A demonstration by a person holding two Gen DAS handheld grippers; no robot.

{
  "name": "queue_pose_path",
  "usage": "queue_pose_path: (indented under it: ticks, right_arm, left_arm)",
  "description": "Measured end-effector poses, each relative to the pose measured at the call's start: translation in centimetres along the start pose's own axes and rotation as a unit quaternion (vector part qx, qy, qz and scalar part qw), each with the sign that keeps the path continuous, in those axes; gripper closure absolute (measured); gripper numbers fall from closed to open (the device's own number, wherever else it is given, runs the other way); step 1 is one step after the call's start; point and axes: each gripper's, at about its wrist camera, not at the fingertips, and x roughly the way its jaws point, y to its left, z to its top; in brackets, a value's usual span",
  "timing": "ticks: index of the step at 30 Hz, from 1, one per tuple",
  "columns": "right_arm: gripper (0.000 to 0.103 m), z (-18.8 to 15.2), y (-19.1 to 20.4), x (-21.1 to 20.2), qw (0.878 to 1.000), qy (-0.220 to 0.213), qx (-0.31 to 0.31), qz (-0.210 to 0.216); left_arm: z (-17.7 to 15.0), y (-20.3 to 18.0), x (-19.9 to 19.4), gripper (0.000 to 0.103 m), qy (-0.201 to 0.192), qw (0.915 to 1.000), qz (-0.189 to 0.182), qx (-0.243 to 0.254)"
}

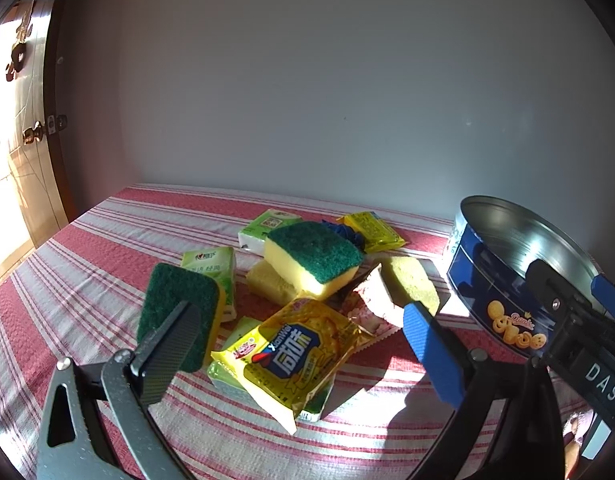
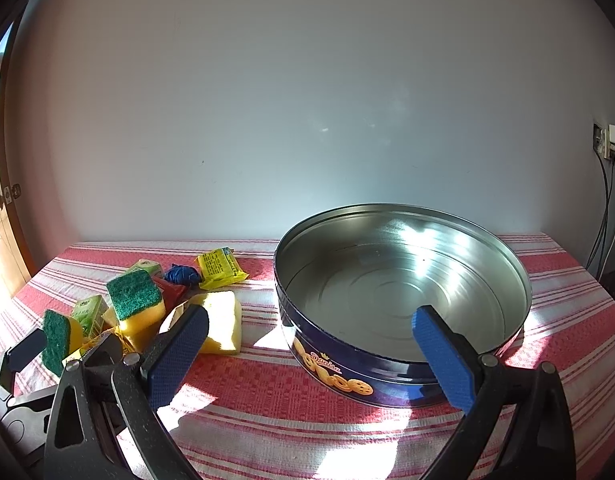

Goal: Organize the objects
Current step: 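Move both grippers toward the pile of sponges and packets, then grasp the yellow snack packet with left gripper while right gripper grasps green tissue pack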

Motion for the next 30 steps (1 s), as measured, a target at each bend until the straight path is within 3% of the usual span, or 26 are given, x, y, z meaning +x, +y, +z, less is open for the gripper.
queue_pose_path:
  ticks: [13, 16, 20, 23, 26, 30]
  right_arm:
    - [0.000, 0.0, 0.7, -0.3, 1.000, 0.007, -0.012, 0.028]
    - [0.000, 0.0, 1.0, -0.6, 0.999, 0.007, -0.017, 0.031]
    - [0.000, 0.1, 0.8, -0.5, 0.999, 0.010, -0.013, 0.032]
    - [0.000, 0.1, 0.6, -0.5, 0.999, 0.016, -0.008, 0.041]
    - [0.000, 0.1, 0.9, -0.7, 0.999, 0.015, -0.013, 0.043]
    - [0.000, 0.2, 1.0, -0.4, 0.998, 0.019, -0.015, 0.049]
  left_arm:
    - [-1.7, 6.7, -1.6, 0.006, 0.040, 0.9982, -0.009, -0.043]
    - [-1.6, 5.8, -1.1, 0.007, 0.052, 0.9980, -0.027, -0.024]
    - [-0.8, 2.8, 0.1, 0.013, 0.061, 0.9961, -0.048, 0.042]
    - [-0.4, 1.1, 2.0, 0.029, 0.080, 0.9925, -0.047, 0.080]
    - [-0.4, 0.8, 3.9, 0.041, 0.112, 0.9889, -0.058, 0.079]
    - [-0.2, 1.4, 3.8, 0.053, 0.104, 0.9893, -0.076, 0.069]
